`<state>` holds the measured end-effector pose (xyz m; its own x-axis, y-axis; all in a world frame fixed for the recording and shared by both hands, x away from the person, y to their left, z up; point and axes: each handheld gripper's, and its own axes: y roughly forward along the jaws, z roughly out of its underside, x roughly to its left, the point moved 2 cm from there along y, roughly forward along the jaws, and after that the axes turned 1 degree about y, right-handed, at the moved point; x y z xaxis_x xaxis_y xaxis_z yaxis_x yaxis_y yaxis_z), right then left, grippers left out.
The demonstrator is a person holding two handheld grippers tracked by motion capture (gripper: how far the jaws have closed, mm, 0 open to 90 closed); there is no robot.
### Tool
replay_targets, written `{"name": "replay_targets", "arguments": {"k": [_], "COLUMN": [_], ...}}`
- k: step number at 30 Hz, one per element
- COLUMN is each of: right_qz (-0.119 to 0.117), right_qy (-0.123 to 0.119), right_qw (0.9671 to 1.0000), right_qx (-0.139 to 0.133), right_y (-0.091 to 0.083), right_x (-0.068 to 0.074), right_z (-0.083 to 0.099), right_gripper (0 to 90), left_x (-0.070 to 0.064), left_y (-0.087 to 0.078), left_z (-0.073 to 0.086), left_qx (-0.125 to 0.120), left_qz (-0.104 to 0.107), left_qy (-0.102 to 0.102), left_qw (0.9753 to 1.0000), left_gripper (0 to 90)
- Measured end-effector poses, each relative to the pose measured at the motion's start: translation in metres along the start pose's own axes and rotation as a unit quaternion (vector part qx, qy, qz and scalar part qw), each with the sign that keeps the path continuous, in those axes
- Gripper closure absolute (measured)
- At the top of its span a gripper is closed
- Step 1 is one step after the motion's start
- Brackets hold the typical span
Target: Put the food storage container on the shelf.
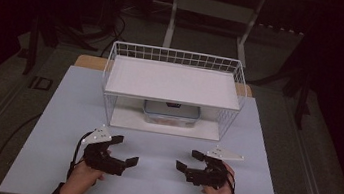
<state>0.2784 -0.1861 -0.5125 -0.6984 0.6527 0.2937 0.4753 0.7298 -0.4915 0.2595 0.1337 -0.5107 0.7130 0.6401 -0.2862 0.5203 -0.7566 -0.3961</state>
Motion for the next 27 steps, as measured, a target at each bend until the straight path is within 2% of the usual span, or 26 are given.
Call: {"name": "replay_targets", "arguments": {"k": [7, 15, 21, 27], "right_qz": [0.01, 0.029, 0.037, 0.037], "right_qy": [-0.005, 0.01, 0.019, 0.018], "right_qw": [0.9999, 0.9995, 0.999, 0.999], "right_qx": [0.013, 0.009, 0.012, 0.014], "right_y": [-0.015, -0.033, -0.035, -0.034], "right_x": [-0.004, -0.014, -0.023, -0.024], "right_z": [0.013, 0.022, 0.026, 0.026], "right_gripper": [19.6, 19.6, 19.6, 19.5], "left_x": [-0.001, -0.002, -0.002, -0.003], "left_y": [0.001, 0.002, 0.003, 0.003], "left_z": [0.0, 0.001, 0.001, 0.001], "left_qx": [0.001, 0.003, 0.007, 0.004], "left_qz": [0.003, 0.005, 0.005, 0.008], "left_qy": [0.004, 0.007, 0.01, 0.013], "left_qw": [1.0, 1.0, 0.9999, 0.9999], "left_gripper": [0.0, 0.0, 0.0, 0.0]}}
